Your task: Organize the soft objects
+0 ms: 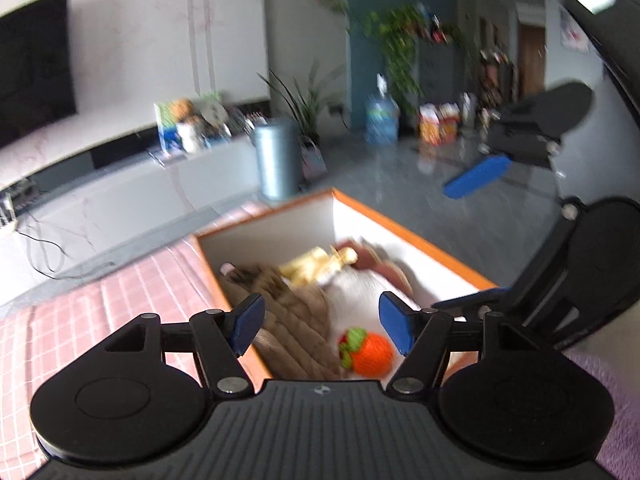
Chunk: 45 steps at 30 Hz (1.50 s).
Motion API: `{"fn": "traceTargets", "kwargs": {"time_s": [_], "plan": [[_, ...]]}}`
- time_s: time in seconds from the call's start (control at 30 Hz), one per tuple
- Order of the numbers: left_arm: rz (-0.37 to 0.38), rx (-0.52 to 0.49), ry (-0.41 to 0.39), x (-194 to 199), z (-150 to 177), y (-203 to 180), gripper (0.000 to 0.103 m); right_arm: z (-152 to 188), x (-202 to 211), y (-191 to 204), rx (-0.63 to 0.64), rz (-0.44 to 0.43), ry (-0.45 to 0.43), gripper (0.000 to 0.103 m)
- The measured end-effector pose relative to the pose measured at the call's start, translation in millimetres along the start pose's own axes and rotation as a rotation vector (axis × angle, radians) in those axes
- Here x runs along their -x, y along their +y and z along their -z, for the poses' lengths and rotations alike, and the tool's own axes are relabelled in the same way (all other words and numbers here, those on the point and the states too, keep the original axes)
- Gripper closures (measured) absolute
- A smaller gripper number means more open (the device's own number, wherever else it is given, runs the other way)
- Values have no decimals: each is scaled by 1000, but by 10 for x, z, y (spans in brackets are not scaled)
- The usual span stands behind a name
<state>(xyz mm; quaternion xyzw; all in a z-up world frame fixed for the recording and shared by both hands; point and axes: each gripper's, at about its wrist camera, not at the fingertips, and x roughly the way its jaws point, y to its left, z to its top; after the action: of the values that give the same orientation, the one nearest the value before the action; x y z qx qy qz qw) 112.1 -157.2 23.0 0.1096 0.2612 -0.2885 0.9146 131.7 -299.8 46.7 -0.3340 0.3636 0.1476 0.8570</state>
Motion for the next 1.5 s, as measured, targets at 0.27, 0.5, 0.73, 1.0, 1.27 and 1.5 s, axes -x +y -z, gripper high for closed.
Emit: {"fn": "traceTargets", "kwargs": {"time_s": [0.27,0.5,0.73,1.0,1.27,1.5], "plan": [[-96,77,-150,457,117,188,26,139,496,184,-285,143,-281,11],[-175,157,-186,738,328,330,26,311,648,586,-575,243,-403,7],[-302,245,-223,962,574,406,24,474,601,1058,-715,367,-395,6],[-453,288,-240,979,892,234,14,707,547,1447,-707,423,-384,3],[-421,332,-153,937,1154,257,14,879,400,1646,-710,424,-325,3],[-425,340,-124,968,1247,194,14,893,391,1744,-706,383,-337,3]]}}
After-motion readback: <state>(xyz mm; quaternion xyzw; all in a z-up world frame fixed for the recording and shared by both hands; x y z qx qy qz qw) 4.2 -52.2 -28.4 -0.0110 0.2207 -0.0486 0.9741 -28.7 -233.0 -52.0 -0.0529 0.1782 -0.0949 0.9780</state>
